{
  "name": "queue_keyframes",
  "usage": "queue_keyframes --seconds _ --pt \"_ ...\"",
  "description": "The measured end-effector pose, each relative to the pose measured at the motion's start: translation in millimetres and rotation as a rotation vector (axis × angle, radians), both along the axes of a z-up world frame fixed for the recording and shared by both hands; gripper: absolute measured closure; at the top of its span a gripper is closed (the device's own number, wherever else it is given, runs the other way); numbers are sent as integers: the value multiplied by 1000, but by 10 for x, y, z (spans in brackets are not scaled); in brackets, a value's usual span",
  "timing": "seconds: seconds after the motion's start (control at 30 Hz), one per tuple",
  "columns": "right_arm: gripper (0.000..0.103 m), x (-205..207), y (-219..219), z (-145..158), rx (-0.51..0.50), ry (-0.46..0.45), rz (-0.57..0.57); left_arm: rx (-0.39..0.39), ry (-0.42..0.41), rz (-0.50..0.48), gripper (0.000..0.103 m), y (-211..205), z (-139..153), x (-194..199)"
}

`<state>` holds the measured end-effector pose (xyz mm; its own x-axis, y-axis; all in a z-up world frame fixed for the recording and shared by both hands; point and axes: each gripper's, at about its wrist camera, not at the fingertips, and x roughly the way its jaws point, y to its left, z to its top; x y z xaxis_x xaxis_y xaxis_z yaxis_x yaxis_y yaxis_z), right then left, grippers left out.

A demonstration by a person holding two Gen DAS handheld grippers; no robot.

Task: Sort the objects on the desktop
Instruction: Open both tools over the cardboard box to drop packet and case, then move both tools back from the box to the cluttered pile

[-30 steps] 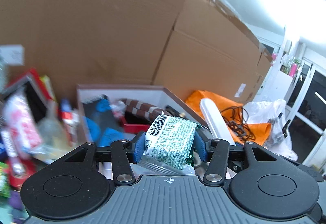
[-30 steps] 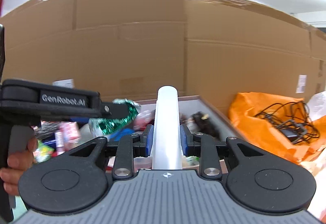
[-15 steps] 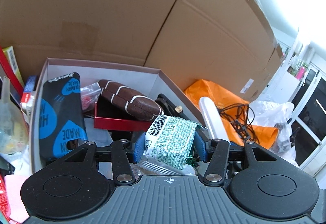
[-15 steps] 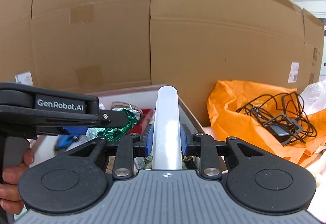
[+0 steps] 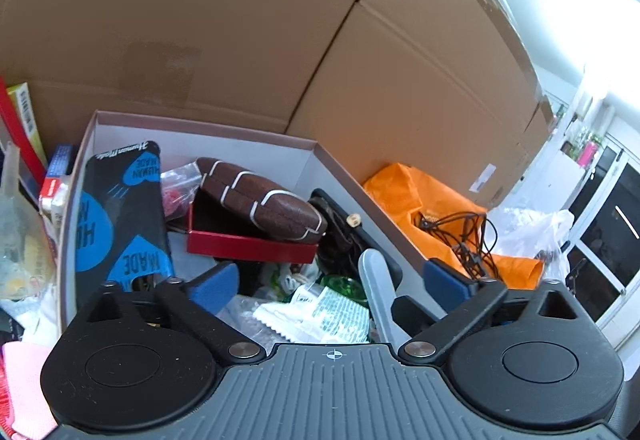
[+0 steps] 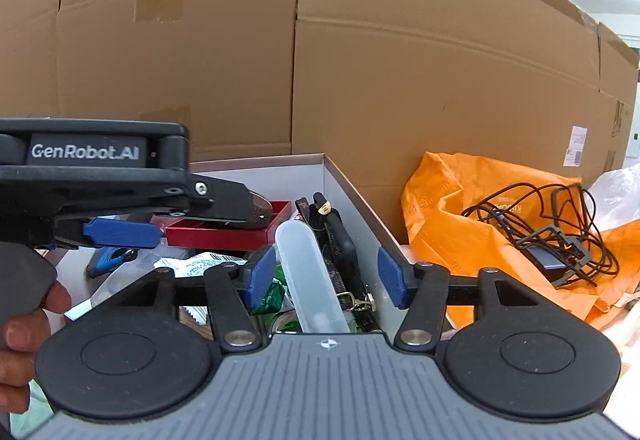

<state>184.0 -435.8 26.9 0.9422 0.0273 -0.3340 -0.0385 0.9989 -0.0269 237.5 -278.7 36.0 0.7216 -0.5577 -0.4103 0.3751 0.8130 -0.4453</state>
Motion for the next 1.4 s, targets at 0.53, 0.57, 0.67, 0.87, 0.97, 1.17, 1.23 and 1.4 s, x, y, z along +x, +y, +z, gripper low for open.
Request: queue_keyframes --seconds 0.53,0.57,0.67,0.87,0.97,1.17,1.23,1.4 --pt "0 -231 121 84 -30 -10 -18 101 -102 -30 0 52 85 -332" --pt "0 -249 132 90 -30 -10 -16 101 -100 -34 0 61 92 -349" --pt "0 -313 183 118 -47 -14 -14 97 -99 -42 0 93 112 -408" --pt "0 -482 319 195 -74 -33 0 98 -124 -77 0 165 168 -628" --pt "0 -581 394 219 -85 -44 11 94 -131 -89 0 223 187 -755" --pt "0 -755 550 233 -93 -46 34 104 -126 -96 0 355 201 -974" --pt "0 -806 604 233 -91 -47 42 98 -133 -97 0 422 191 -1055" --pt "0 -942 786 212 -89 -49 76 79 -139 -68 0 632 145 -1268"
